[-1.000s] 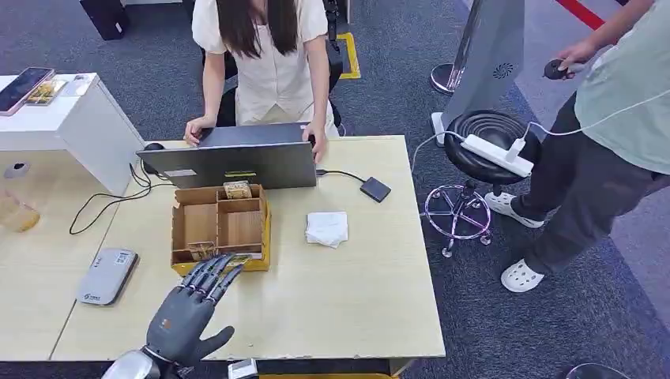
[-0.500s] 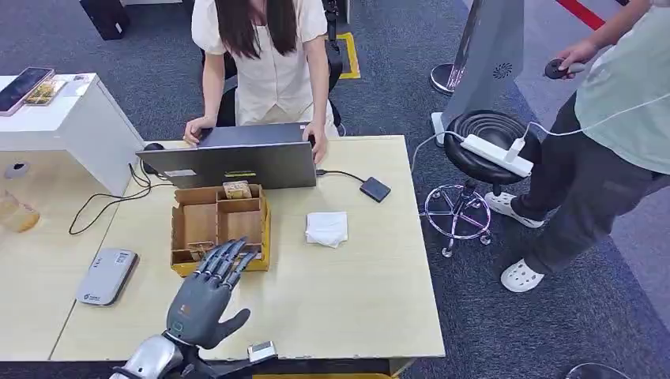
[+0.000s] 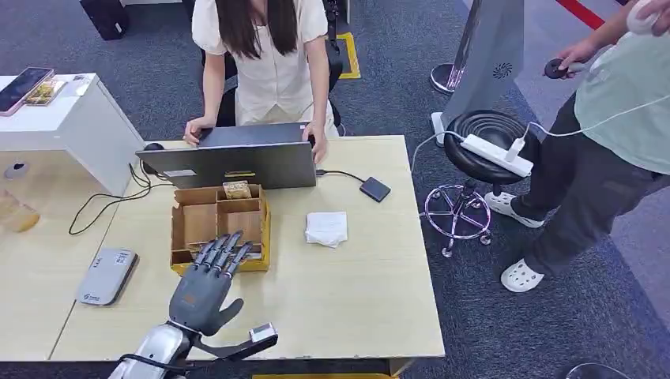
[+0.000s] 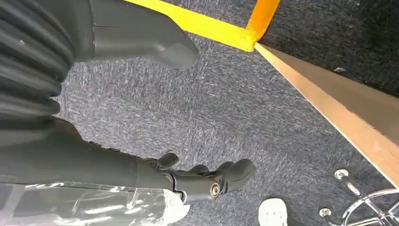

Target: Pass the card to the sensor for recognition and then transmit it.

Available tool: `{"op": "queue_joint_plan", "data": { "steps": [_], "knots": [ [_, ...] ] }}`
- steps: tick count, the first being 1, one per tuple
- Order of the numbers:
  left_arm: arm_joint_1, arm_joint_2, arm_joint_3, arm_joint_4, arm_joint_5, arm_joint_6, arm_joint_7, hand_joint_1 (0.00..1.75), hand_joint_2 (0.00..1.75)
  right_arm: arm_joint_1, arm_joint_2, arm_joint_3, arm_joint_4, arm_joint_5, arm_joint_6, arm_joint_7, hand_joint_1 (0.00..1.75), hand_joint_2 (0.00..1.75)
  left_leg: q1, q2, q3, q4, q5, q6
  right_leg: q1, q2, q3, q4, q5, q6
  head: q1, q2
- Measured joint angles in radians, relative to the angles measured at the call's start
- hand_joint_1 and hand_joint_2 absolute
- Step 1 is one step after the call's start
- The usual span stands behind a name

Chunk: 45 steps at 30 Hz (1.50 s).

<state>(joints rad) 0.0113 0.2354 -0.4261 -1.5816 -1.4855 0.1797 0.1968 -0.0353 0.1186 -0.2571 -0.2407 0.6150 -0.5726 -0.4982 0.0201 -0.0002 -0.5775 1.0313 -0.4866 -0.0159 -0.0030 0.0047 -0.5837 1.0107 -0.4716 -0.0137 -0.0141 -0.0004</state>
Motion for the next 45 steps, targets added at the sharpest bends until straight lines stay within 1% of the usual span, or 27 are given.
{"op": "queue_joint_plan", "data": {
  "steps": [5, 14, 26, 39, 40, 41, 42, 43, 44, 45],
  "knots": [
    [-0.011, -0.014, 0.023, 0.053, -0.04, 0.003, 0.022, 0.0, 1.75, -0.001, 0.002, -0.004, -0.002, 0.009, 0.004, 0.003, 0.0, 1.75, 0.0, 0.0, 0.0, 0.0, 0.0, 0.0, 0.0, 0.0, 0.0, 0.0, 0.0, 0.0, 0.0, 0.0],
    [-0.029, -0.034, 0.054, 0.117, -0.069, 0.014, 0.049, 0.0, 1.75, -0.002, 0.003, -0.011, -0.003, 0.021, 0.005, 0.009, 0.0, 1.75, 0.0, 0.0, 0.0, 0.0, 0.0, 0.0, 0.0, 0.0, 0.0, 0.0, 0.0, 0.0, 0.0, 0.0],
    [-0.033, -0.047, 0.068, 0.145, -0.069, 0.019, 0.049, 0.0, 1.75, -0.004, 0.004, -0.016, -0.004, 0.025, 0.004, 0.012, 0.0, 1.75, 0.0, 0.0, 0.0, 0.0, 0.0, 0.0, 0.0, 0.0, 0.0, 0.0, 0.0, 0.0, 0.0, 0.0],
    [-0.039, -0.053, 0.074, 0.145, -0.04, 0.02, 0.021, 0.0, 1.75, -0.004, 0.004, -0.024, -0.005, 0.037, 0.002, 0.015, 0.0, 1.75, 0.0, 0.0, 0.0, 0.0, 0.0, 0.0, 0.0, 0.0, 0.0, 0.0, 0.0, 0.0, 0.0, 0.0],
    [-0.039, -0.054, 0.074, 0.145, -0.038, 0.02, 0.019, 0.1, 1.75, -0.004, 0.004, -0.026, -0.005, 0.037, 0.002, 0.015, 0.0, 1.75, 0.0, 0.0, 0.0, 0.0, 0.0, 0.0, 0.0, 0.0, 0.0, 0.0, 0.0, 0.0, 0.0, 0.0],
    [-0.039, -0.054, 0.074, 0.145, -0.036, 0.02, 0.019, 0.31, 1.75, -0.004, 0.004, -0.028, -0.005, 0.037, 0.002, 0.015, 0.0, 1.75, 0.0, 0.0, 0.0, 0.0, 0.0, 0.0, 0.0, 0.0, 0.0, 0.0, 0.0, 0.0, 0.0, 0.0],
    [-0.04, -0.055, 0.074, 0.145, -0.035, 0.02, 0.019, 1.27, 1.75, -0.004, 0.004, -0.029, -0.005, 0.037, 0.002, 0.015, 0.0, 1.75, 0.0, 0.0, 0.0, 0.0, 0.0, 0.0, 0.0, 0.0, 0.0, 0.0, 0.0, 0.0, 0.0, 0.0],
    [-0.041, -0.055, 0.074, 0.145, -0.033, 0.02, 0.017, 1.48, 1.75, -0.004, 0.004, -0.03, -0.005, 0.037, 0.002, 0.015, 0.0, 1.75, 0.0, 0.0, 0.0, 0.0, 0.0, 0.0, 0.0, 0.0, 0.0, 0.0, 0.0, 0.0, 0.0, 0.0],
    [-0.042, -0.055, 0.074, 0.145, -0.031, 0.019, 0.013, 1.48, 1.75, -0.004, 0.004, -0.03, -0.005, 0.037, 0.002, 0.015, 0.0, 1.75, 0.0, 0.0, 0.0, 0.0, 0.0, 0.0, 0.0, 0.0, 0.0, 0.0, 0.0, 0.0, 0.0, 0.0],
    [-0.044, -0.055, 0.074, 0.145, -0.027, 0.018, 0.011, 1.73, 1.75, -0.004, 0.004, -0.031, -0.005, 0.038, 0.002, 0.015, 0.0, 1.75, 0.0, 0.0, 0.0, 0.0, 0.0, 0.0, 0.0, 0.0, 0.0, 0.0, 0.0, 0.0, 0.0, 0.0]
  ]
}}
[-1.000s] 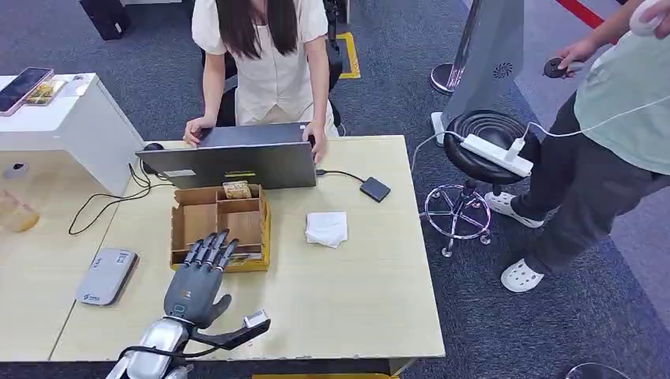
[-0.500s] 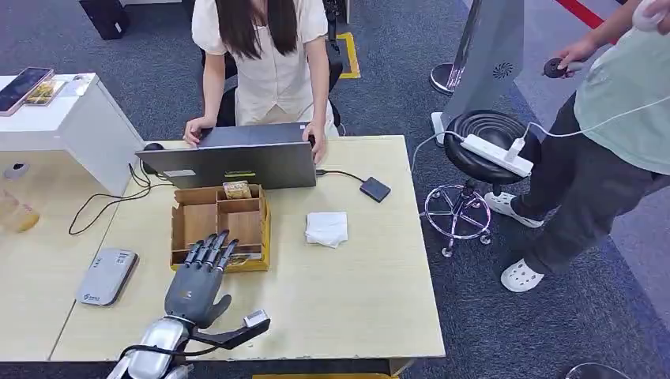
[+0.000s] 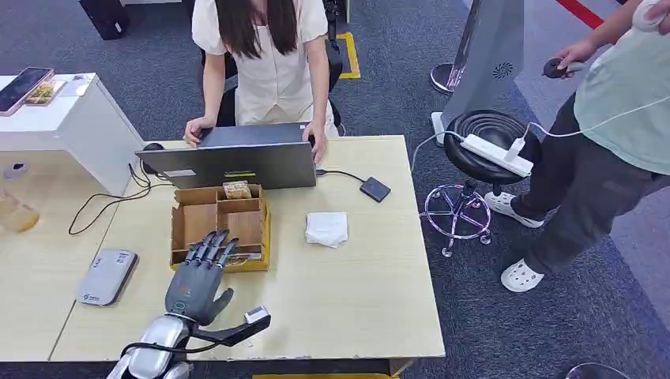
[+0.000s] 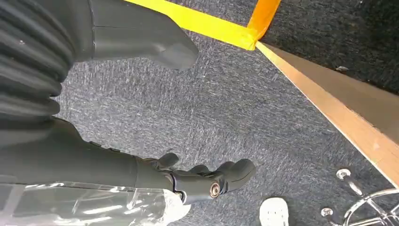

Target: Pass the card to the sensor for recognition and then transmit it.

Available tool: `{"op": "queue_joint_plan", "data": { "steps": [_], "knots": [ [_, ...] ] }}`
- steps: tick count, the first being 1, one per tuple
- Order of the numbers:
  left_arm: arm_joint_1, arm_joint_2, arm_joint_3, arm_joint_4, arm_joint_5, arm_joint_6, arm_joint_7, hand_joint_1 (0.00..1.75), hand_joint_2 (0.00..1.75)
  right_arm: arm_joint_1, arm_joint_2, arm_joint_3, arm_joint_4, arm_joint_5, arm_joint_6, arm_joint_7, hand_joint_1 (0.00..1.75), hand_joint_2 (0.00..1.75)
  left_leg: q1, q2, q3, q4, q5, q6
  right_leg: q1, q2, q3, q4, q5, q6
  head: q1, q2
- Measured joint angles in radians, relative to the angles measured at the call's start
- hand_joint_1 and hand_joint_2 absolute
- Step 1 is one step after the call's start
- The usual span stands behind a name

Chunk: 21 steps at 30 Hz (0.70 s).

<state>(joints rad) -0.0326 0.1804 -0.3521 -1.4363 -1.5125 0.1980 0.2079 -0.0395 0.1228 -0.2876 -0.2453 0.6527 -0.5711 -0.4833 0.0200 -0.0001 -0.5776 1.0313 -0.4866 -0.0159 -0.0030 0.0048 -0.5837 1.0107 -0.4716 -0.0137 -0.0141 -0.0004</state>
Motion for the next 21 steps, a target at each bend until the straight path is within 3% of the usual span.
{"op": "queue_joint_plan", "data": {
  "steps": [5, 11, 13, 17, 21],
  "knots": [
    [-0.002, 0.0, 0.0, 0.0, 0.013, 0.0, -0.003, 1.45, 1.75, 0.0, 0.0, -0.009, 0.0, 0.0, 0.0, 0.0, 0.0, 1.75, 0.0, 0.0, 0.0, 0.0, 0.0, 0.0, 0.0, 0.0, 0.0, 0.0, 0.0, 0.0, 0.0, 0.0],
    [-0.009, 0.0, 0.0, 0.0, 0.015, 0.001, -0.005, 1.47, 1.75, 0.0, 0.001, -0.014, 0.0, 0.0, 0.0, 0.0, 0.0, 1.75, 0.0, 0.0, 0.0, 0.0, 0.0, 0.0, 0.0, 0.0, 0.0, 0.0, 0.0, 0.0, 0.0, 0.0],
    [-0.013, 0.0, 0.0, 0.0, 0.015, 0.002, -0.005, 1.61, 1.75, 0.0, 0.001, -0.014, 0.0, 0.0, 0.0, 0.0, 0.0, 1.75, 0.0, 0.0, 0.0, 0.0, 0.0, 0.0, 0.0, 0.0, 0.0, 0.0, 0.0, 0.0, 0.0, 0.0],
    [-0.013, 0.0, 0.0, 0.0, 0.02, 0.002, -0.008, 1.52, 1.75, 0.0, 0.001, -0.014, 0.0, 0.0, 0.0, 0.0, 0.0, 1.75, 0.0, 0.0, 0.0, 0.0, 0.0, 0.0, 0.0, 0.0, 0.0, 0.0, 0.0, 0.0, 0.0, 0.0],
    [-0.013, 0.0, 0.0, 0.0, 0.033, 0.002, -0.01, 1.68, 1.75, 0.0, 0.001, -0.015, 0.0, 0.003, 0.0, 0.0, 0.0, 1.75, 0.0, 0.0, 0.0, 0.0, 0.0, 0.0, 0.0, 0.0, 0.0, 0.0, 0.0, 0.0, 0.0, 0.0]
  ]
}}
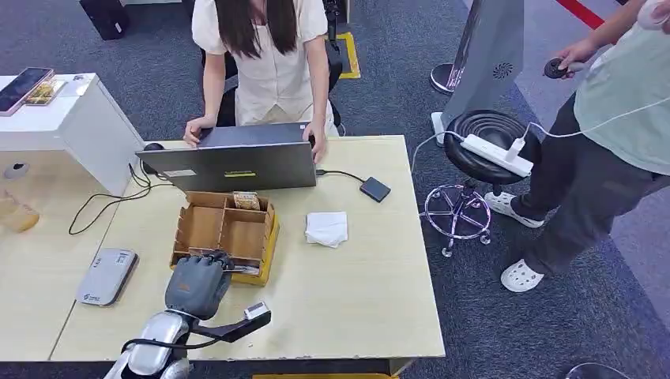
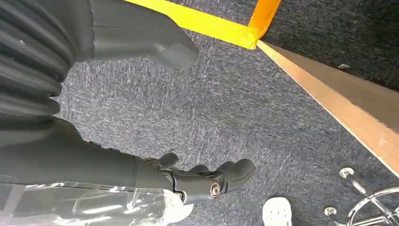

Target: Pass the card to the sensor for recognition and then transmit it.

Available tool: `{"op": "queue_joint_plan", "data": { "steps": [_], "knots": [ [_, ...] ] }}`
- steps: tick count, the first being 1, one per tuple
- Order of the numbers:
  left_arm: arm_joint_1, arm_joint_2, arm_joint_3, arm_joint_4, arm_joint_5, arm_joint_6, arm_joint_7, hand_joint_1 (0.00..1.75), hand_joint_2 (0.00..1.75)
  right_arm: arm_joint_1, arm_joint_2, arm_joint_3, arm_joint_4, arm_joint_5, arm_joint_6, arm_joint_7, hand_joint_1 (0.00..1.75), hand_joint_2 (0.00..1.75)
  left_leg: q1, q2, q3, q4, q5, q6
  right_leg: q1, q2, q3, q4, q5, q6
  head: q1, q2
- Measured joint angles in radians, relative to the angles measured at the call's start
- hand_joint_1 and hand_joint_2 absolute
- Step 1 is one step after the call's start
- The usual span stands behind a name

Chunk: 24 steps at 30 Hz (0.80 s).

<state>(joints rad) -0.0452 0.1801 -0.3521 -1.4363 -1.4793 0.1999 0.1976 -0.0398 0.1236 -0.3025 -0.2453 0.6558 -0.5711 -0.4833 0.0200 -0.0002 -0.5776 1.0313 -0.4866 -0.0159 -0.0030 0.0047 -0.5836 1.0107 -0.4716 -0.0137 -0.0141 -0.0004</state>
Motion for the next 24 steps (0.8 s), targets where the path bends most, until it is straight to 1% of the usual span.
{"op": "queue_joint_plan", "data": {
  "steps": [1, 17, 19, 20, 21, 22, 24],
  "knots": [
    [0.0, 0.0, 0.0, 0.0, 0.004, 0.0, 0.0, 1.75, 1.75, 0.0, 0.0, 0.0, 0.0, 0.001, 0.0, 0.0, 0.0, 1.75, 0.0, 0.0, 0.0, 0.0, 0.0, 0.0, 0.0, 0.0, 0.0, 0.0, 0.0, 0.0, 0.0, 0.0],
    [0.0, 0.0, 0.012, 0.0, 0.055, 0.024, -0.012, 1.75, 1.75, 0.0, 0.0, -0.011, 0.0, 0.014, -0.002, 0.0, 0.0, 1.75, 0.0, 0.0, 0.0, 0.0, 0.0, 0.0, 0.0, 0.0, 0.0, 0.0, 0.0, 0.0, 0.0, 0.0],
    [0.0, 0.0, 0.018, -0.002, 0.115, 0.018, -0.037, 1.75, 1.75, 0.0, 0.0, -0.015, 0.0, 0.017, -0.002, -0.002, 0.0, 1.75, 0.0, 0.0, 0.0, 0.0, 0.0, 0.0, 0.0, 0.0, 0.0, 0.0, 0.0, 0.0, 0.0, 0.0],
    [-0.002, 0.0, 0.023, -0.004, 0.162, 0.011, -0.052, 1.75, 1.75, 0.0, 0.0, -0.016, 0.0, 0.018, -0.002, -0.003, 0.0, 1.75, 0.0, 0.0, 0.0, 0.0, 0.0, 0.0, 0.0, 0.0, 0.0, 0.0, 0.0, 0.0, 0.0, 0.0],
    [-0.007, 0.002, 0.032, -0.011, 0.25, 0.0, -0.077, 1.75, 1.75, 0.0, 0.0, -0.019, 0.0, 0.018, -0.002, -0.006, 0.0, 1.75, 0.0, 0.0, 0.0, 0.0, 0.0, 0.0, 0.0, 0.0, 0.0, 0.0, 0.0, 0.0, 0.0, 0.0],
    [-0.014, 0.008, 0.04, -0.019, 0.308, -0.005, -0.093, 1.75, 1.75, 0.0, 0.0, -0.021, 0.0, 0.018, -0.002, -0.01, 0.0, 1.75, 0.0, 0.0, 0.0, 0.0, 0.0, 0.0, 0.0, 0.0, 0.0, 0.0, 0.0, 0.0, 0.0, 0.0],
    [-0.045, 0.026, 0.064, -0.04, 0.395, -0.01, -0.119, 1.75, 1.75, 0.0, 0.0, -0.025, 0.0, 0.02, -0.002, -0.016, 0.0, 1.75, 0.0, 0.0, 0.0, 0.0, 0.001, 0.0, 0.0, 0.0, 0.0, 0.0, 0.0, 0.0, 0.0, 0.0]
  ]
}}
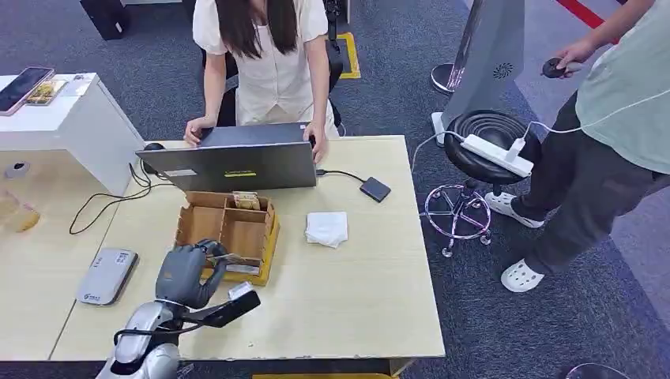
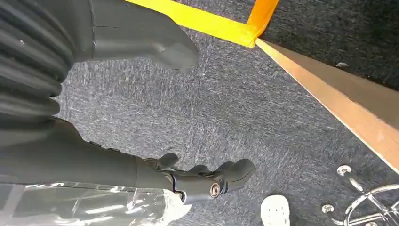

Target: Pass the card to the sensor for recognition and then transmit it.

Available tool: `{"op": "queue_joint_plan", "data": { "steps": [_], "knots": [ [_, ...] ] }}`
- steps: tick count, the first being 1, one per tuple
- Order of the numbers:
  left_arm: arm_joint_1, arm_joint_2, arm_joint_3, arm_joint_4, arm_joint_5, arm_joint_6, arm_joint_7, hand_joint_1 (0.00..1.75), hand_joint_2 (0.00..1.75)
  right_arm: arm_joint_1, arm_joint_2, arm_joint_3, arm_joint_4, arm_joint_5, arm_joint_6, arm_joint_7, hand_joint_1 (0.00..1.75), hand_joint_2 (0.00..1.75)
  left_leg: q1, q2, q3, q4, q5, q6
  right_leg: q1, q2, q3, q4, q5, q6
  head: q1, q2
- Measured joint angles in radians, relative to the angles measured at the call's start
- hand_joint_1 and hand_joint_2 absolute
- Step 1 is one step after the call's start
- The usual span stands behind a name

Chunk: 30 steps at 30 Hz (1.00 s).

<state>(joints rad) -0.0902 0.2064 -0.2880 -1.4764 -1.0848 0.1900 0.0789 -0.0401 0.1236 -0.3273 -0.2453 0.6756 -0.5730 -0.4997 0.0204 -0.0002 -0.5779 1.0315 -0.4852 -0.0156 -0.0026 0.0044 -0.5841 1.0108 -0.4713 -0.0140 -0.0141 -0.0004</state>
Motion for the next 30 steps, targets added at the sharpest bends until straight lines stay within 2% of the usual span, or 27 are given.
{"op": "queue_joint_plan", "data": {
  "steps": [5, 10, 14, 18, 26, 30],
  "knots": [
    [-0.127, 0.069, 0.068, -0.037, 0.083, -0.034, -0.021, 1.75, 1.75, -0.003, 0.0, -0.002, 0.0, 0.008, 0.0, -0.006, 0.0, 1.75, 0.0, 0.0, 0.0, 0.0, 0.001, -0.001, 0.0, 0.0, 0.0, 0.001, 0.001, -0.001, 0.0, 0.0],
    [-0.189, 0.111, 0.084, -0.047, 0.08, -0.022, -0.019, 1.75, 1.75, -0.006, 0.0, -0.003, 0.0, 0.01, 0.0, -0.01, 0.0, 1.75, 0.0, 0.0, 0.0, 0.0, 0.002, -0.001, 0.0, 0.0, -0.001, 0.001, 0.001, -0.001, 0.0, 0.0],
    [-0.317, 0.175, 0.095, -0.046, 0.116, -0.066, -0.018, 1.75, 1.75, -0.01, 0.0, -0.006, 0.0, 0.013, 0.0, -0.011, 0.0, 1.75, 0.0, -0.001, 0.0, 0.0, 0.002, -0.001, 0.0, 0.0, -0.001, 0.001, 0.001, -0.001, -0.001, 0.0],
    [-0.411, 0.209, 0.095, -0.041, 0.138, -0.1, -0.019, 1.75, 1.75, -0.012, 0.0, -0.008, 0.0, 0.016, 0.0, -0.011, 0.0, 1.75, 0.0, 0.0, 0.0, 0.0, 0.002, -0.001, 0.0, 0.0, -0.001, 0.001, 0.001, -0.001, -0.001, 0.0],
    [-0.545, 0.214, 0.081, -0.022, 0.16, -0.106, -0.013, 1.75, 1.75, -0.017, 0.0, -0.009, 0.0, 0.031, 0.002, -0.011, 0.0, 1.75, 0.0, 0.0, 0.0, 0.0, 0.002, -0.001, 0.0, 0.001, -0.001, 0.001, 0.001, -0.001, 0.0, 0.0],
    [-0.573, 0.207, 0.075, -0.013, 0.16, -0.107, -0.013, 1.75, 1.75, -0.02, 0.0, -0.009, 0.0, 0.031, 0.002, -0.011, 0.0, 1.75, 0.0, 0.0, 0.0, 0.0, 0.002, -0.001, 0.0, 0.001, -0.001, 0.001, 0.001, -0.001, 0.0, 0.0]
  ]
}}
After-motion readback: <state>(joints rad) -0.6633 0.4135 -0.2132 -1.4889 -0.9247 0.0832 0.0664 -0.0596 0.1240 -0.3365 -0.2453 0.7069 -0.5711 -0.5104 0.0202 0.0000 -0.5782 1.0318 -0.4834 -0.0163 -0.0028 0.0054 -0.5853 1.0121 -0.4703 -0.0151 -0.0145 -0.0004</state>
